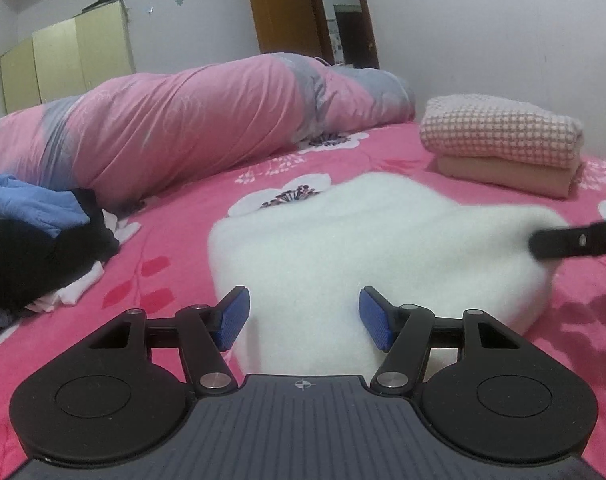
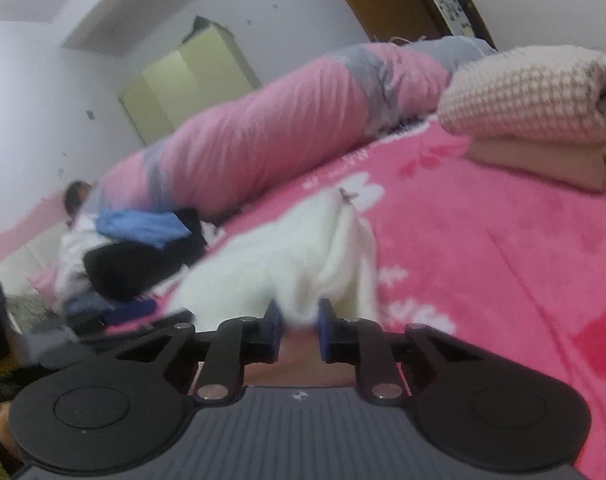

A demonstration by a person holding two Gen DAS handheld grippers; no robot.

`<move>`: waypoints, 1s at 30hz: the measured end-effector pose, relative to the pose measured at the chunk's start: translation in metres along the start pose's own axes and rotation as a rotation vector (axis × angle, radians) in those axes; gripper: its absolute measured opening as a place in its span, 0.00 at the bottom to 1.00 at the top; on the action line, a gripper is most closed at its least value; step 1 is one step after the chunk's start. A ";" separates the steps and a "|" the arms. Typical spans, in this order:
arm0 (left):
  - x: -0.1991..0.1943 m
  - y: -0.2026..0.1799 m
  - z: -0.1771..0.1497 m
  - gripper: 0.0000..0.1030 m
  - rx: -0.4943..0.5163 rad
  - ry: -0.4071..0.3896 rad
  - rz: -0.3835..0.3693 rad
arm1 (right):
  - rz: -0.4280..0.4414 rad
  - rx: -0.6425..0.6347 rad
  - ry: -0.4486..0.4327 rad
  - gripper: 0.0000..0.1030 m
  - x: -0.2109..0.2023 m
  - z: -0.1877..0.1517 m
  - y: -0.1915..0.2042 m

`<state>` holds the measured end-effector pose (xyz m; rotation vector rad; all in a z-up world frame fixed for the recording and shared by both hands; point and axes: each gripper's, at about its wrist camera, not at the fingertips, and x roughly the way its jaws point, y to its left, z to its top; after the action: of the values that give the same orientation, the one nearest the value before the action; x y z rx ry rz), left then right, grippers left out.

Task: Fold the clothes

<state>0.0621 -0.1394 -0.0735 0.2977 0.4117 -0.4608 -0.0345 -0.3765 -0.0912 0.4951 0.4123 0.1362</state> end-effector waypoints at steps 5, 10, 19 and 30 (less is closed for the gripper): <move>-0.002 -0.002 0.000 0.60 -0.026 -0.003 0.000 | -0.026 0.059 0.042 0.18 0.008 0.000 -0.016; 0.002 -0.005 -0.008 0.60 -0.036 -0.017 -0.010 | -0.069 0.029 0.083 0.21 0.016 -0.002 -0.018; 0.000 -0.005 -0.021 0.60 -0.094 -0.083 -0.008 | -0.152 -0.104 0.010 0.45 -0.017 0.039 0.012; 0.001 -0.004 -0.030 0.60 -0.129 -0.131 -0.049 | -0.159 -0.533 0.235 0.21 0.119 0.029 0.052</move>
<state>0.0514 -0.1319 -0.1006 0.1314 0.3199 -0.4965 0.0845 -0.3165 -0.0846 -0.0810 0.6197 0.1444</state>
